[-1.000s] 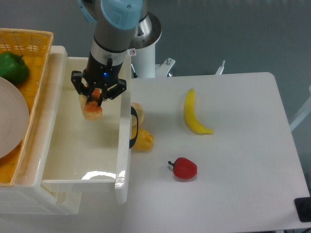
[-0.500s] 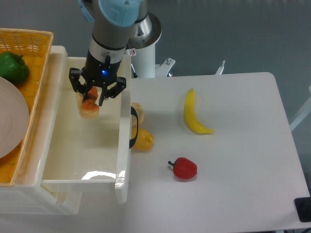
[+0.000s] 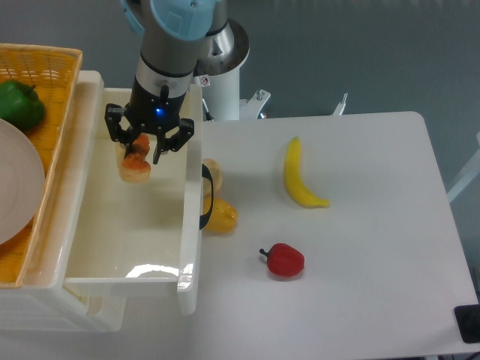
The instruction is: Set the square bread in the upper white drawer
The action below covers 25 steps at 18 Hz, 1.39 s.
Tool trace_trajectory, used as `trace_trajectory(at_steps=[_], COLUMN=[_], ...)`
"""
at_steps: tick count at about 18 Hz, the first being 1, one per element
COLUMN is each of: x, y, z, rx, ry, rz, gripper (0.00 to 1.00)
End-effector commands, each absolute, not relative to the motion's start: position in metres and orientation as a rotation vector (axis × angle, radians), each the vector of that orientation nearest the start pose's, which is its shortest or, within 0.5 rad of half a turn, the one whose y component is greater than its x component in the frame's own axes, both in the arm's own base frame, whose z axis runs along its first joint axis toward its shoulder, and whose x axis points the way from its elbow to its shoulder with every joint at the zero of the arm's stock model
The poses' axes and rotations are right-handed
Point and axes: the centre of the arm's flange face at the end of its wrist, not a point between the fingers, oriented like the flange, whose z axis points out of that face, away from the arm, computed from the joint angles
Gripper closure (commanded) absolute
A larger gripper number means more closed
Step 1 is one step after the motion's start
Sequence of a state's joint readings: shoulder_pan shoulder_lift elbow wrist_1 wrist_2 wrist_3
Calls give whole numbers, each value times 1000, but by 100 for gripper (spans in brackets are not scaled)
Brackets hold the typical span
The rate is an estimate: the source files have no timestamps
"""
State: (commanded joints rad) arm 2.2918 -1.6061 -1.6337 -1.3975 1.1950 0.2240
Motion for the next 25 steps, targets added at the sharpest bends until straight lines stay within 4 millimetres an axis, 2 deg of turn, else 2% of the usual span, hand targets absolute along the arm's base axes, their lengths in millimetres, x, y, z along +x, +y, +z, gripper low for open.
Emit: trace_trajectory(at_steps=[7, 11, 25], x=[-210, -210, -210], y=[496, 496, 496], z=[465, 465, 467], rx=[-2787, -2790, -2788], ry=[-683, -675, -674], rz=[-435, -435, -435], gripper=[42, 37, 37])
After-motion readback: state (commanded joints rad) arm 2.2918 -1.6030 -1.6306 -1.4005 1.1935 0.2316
